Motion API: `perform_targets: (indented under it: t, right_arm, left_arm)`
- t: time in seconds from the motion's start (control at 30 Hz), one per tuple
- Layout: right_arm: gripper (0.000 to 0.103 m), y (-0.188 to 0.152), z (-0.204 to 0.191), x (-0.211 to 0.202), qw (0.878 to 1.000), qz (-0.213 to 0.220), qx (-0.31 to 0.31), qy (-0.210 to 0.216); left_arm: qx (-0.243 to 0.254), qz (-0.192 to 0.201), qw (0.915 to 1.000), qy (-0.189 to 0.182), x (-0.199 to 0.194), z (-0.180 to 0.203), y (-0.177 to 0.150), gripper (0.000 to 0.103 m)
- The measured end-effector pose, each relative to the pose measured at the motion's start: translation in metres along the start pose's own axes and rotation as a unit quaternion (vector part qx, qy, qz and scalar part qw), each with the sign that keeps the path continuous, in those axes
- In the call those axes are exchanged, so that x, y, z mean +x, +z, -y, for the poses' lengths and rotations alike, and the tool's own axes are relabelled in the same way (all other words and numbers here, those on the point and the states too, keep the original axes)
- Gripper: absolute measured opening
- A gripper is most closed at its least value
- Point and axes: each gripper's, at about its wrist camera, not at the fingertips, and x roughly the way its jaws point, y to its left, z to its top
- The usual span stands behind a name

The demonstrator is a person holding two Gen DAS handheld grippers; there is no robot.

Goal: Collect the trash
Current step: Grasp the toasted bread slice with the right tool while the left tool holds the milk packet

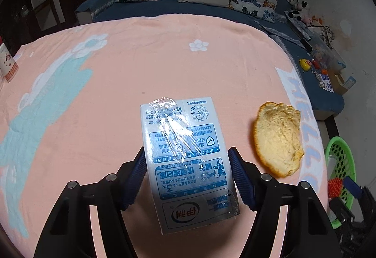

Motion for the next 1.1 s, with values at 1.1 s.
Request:
perform_targets:
  t: [1.1]
  right_arm:
    - [0.095, 0.061, -0.071, 0.123, 0.997, -0.059, -0.010, -0.056]
  left_arm:
    - [0.014, 0.024, 0.9993, -0.025, -0.026, -0.070, -0.007, 0.066]
